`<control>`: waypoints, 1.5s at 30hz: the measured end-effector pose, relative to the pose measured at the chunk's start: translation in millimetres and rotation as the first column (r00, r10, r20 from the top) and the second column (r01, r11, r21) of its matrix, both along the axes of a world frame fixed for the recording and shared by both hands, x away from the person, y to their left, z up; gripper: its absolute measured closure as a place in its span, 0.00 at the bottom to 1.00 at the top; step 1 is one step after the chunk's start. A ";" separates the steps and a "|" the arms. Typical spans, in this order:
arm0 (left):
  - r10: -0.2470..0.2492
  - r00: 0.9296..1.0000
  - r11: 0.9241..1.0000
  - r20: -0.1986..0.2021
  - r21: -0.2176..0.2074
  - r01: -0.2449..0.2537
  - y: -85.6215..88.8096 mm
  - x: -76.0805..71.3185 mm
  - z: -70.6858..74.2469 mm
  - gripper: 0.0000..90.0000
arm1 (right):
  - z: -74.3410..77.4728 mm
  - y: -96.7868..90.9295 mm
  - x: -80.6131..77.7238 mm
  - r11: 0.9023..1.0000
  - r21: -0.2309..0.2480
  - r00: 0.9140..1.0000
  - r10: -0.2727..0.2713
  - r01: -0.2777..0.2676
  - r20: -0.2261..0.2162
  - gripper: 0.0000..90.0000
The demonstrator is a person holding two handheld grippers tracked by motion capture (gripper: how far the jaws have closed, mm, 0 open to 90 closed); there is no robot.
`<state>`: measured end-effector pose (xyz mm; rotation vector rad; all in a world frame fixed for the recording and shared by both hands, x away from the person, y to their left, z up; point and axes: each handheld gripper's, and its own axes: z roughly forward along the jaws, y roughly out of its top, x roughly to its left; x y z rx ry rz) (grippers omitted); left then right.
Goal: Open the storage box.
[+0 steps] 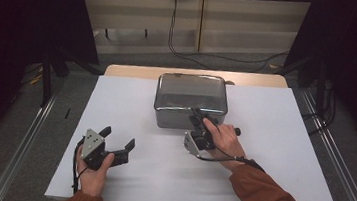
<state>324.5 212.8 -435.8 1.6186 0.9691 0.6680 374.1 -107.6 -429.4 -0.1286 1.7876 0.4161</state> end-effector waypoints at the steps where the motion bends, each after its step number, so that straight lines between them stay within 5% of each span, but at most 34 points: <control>1: 0.001 1.000 1.000 -0.001 0.001 -0.001 -0.1 -0.1 0.0 0.05 | -0.6 0.7 -0.2 1.000 -0.004 1.000 0.000 0.000 -0.002 0.71; 9: -0.002 1.000 1.000 0.001 0.008 0.002 -0.8 0.4 -0.1 0.05 | -3.6 5.3 -1.1 1.000 -0.015 1.000 0.008 -0.008 0.001 0.86; 13: 0.026 1.000 1.000 0.015 0.008 -0.026 0.6 0.3 0.6 0.03 | -3.4 5.6 -0.9 1.000 -0.022 1.000 0.009 -0.008 0.006 0.87; 22: -0.028 0.999 1.000 0.022 -0.001 0.029 -1.7 1.7 0.8 0.04 | -1.9 4.3 -0.9 1.000 -0.023 1.000 0.019 -0.018 0.019 0.88; 25: -0.050 0.999 0.998 0.010 -0.033 0.051 -1.9 3.5 1.4 0.09 | -1.8 4.2 -0.9 1.000 -0.021 1.000 0.019 -0.018 0.019 0.88; 36: -0.050 0.998 0.997 0.033 -0.060 0.051 -0.9 7.8 10.5 0.08 | 4.4 1.9 0.5 1.000 0.015 0.999 0.020 -0.020 0.030 0.89; 40: -0.058 0.996 0.998 0.071 -0.031 0.060 -4.8 10.3 15.4 0.04 | 6.8 2.2 1.0 1.000 0.011 0.999 0.024 -0.024 0.029 0.89; 45: -0.079 0.995 0.997 0.059 -0.013 0.080 -10.7 17.0 16.4 0.04 | 8.1 1.7 1.1 1.000 0.017 0.999 0.024 -0.024 0.028 0.89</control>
